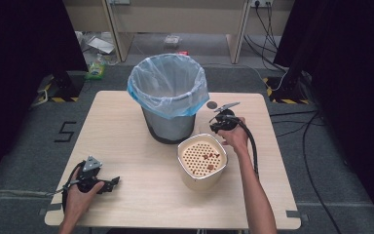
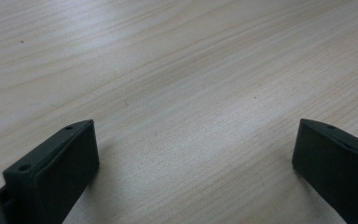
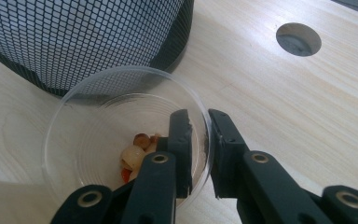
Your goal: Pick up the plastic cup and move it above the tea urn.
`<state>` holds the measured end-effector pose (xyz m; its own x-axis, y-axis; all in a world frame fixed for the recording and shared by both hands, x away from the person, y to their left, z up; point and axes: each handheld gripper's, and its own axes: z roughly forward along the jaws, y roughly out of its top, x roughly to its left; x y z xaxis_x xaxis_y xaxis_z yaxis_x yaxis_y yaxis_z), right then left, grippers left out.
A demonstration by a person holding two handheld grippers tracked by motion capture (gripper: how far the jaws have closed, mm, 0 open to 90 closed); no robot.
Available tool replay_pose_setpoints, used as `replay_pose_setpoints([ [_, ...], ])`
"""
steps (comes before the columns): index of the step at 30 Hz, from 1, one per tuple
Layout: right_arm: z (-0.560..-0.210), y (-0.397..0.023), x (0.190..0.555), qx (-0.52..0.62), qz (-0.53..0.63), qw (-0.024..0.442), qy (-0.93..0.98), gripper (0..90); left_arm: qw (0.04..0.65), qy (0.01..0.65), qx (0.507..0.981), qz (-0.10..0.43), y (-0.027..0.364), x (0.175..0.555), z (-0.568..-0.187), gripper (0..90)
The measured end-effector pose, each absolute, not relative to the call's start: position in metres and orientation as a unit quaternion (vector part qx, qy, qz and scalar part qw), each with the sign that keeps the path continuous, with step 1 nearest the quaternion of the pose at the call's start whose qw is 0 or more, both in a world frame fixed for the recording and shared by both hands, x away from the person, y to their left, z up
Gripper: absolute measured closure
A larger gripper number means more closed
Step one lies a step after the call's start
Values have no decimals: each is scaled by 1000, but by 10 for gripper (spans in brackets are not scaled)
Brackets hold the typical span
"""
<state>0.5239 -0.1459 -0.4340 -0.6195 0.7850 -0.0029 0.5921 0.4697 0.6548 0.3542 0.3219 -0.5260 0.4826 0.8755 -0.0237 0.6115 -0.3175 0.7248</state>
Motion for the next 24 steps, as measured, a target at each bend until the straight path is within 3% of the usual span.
replay_pose_setpoints([
  [3,-425,-149,519,396,327,171,841,863,345,471,789,191,322,354,-526,0],
  [24,-360,-176,489,353,341,340,802,864,345,472,789,191,322,354,-526,0],
])
